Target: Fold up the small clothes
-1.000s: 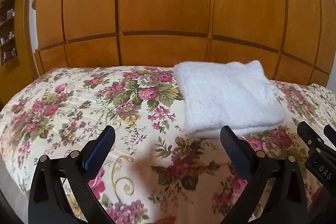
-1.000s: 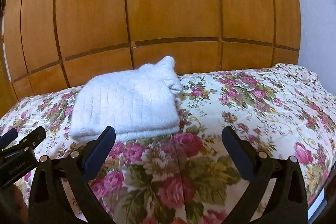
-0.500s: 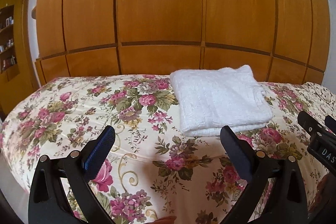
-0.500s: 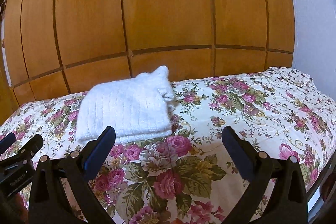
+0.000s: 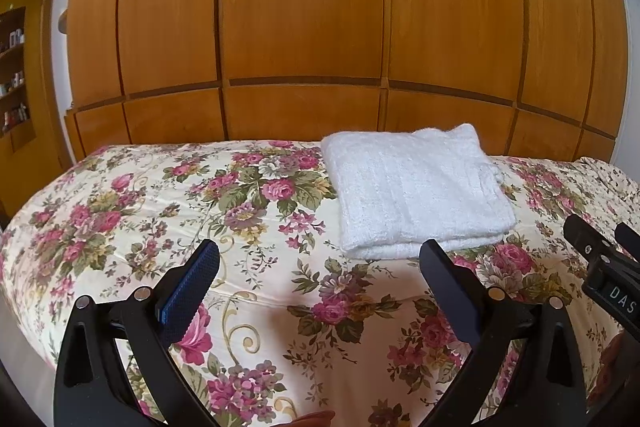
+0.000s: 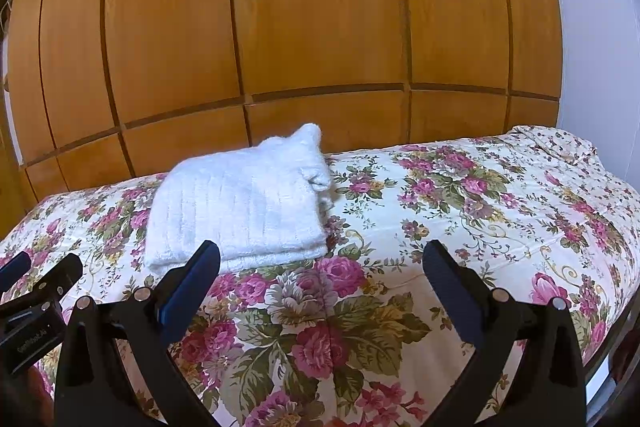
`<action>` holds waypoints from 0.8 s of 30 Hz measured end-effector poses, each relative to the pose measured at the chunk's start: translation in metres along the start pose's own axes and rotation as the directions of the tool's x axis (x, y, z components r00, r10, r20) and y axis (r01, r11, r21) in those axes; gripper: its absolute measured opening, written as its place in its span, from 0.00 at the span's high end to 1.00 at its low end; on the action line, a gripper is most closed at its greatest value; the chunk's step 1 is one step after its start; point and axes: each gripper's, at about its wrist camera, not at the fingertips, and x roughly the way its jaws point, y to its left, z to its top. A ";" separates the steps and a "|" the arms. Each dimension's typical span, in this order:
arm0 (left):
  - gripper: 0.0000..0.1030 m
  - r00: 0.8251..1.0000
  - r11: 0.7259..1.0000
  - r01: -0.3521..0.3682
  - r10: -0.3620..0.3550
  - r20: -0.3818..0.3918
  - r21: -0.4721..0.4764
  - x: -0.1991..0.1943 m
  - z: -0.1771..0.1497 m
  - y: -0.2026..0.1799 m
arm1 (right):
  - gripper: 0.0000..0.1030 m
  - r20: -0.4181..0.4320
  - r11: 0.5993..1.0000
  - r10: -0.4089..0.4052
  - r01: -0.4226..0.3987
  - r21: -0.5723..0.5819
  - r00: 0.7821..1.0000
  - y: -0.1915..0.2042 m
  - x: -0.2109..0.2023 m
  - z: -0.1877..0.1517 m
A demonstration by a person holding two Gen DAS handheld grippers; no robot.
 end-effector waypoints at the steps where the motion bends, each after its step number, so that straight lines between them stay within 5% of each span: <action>1: 0.04 1.000 1.000 0.000 0.000 -0.002 -0.002 0.000 0.000 0.000 | 0.02 -0.001 1.000 0.001 -0.001 0.000 1.000 0.000 0.000 0.000; 24: 0.04 1.000 1.000 0.004 -0.004 -0.025 -0.001 0.007 -0.002 -0.001 | 0.02 -0.014 1.000 0.006 -0.006 0.004 1.000 0.005 0.000 -0.002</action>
